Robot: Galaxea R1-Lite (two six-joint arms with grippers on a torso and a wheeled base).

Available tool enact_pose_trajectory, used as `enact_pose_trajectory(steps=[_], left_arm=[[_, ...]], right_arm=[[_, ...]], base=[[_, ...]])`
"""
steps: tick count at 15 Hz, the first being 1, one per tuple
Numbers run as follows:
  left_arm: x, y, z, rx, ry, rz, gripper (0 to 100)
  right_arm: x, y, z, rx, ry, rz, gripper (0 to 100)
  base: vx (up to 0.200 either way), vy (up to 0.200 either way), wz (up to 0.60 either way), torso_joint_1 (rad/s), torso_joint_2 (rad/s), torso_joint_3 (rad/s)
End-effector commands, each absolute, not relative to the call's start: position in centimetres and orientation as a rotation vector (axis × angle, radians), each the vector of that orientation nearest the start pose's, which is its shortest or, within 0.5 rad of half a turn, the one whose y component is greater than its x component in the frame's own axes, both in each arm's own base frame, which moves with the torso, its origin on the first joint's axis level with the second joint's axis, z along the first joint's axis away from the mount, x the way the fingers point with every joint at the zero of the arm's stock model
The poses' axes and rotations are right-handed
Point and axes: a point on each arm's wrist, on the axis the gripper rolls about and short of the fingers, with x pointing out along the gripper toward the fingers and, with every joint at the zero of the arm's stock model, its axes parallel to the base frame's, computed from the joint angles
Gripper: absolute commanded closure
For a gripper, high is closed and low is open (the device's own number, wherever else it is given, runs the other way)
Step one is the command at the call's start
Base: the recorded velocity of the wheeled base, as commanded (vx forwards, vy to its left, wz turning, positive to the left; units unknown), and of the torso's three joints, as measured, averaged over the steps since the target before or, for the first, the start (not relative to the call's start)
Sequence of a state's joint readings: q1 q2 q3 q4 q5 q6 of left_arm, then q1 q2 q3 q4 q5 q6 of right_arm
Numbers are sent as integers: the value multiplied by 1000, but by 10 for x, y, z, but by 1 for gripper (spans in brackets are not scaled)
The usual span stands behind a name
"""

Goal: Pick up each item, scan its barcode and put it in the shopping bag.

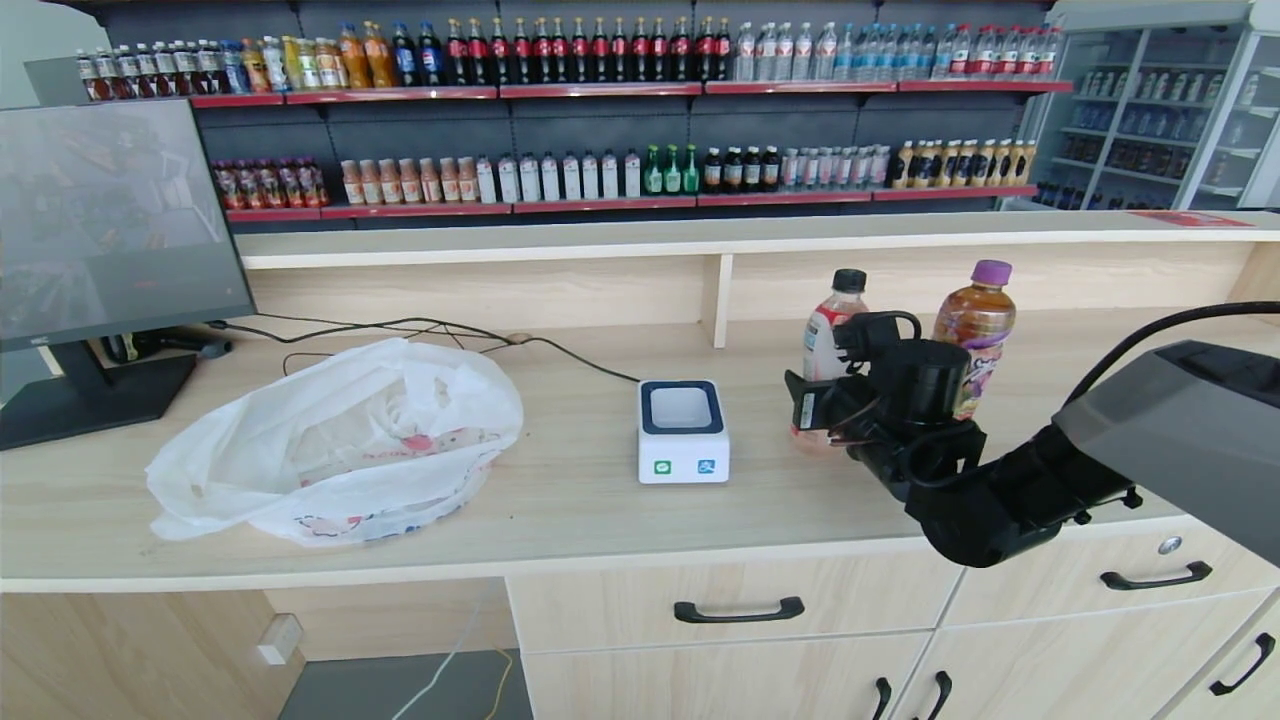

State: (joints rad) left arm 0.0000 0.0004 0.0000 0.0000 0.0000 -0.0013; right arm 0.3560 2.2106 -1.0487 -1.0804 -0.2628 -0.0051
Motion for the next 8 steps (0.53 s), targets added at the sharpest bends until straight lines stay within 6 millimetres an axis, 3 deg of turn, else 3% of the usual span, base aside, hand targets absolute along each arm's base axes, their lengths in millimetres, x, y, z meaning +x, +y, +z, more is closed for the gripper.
enact_pose_trajectory(steps=[1,8], left_arm=[[-23,0,75,-2,0,0,0],[-23,0,75,-2,0,0,0]], right_arm=[[395,141,101,-31,79,95,100],[394,139,113,-30,51,108,100]], base=[[0,0,0,0,0,0],[0,0,0,0,0,0]])
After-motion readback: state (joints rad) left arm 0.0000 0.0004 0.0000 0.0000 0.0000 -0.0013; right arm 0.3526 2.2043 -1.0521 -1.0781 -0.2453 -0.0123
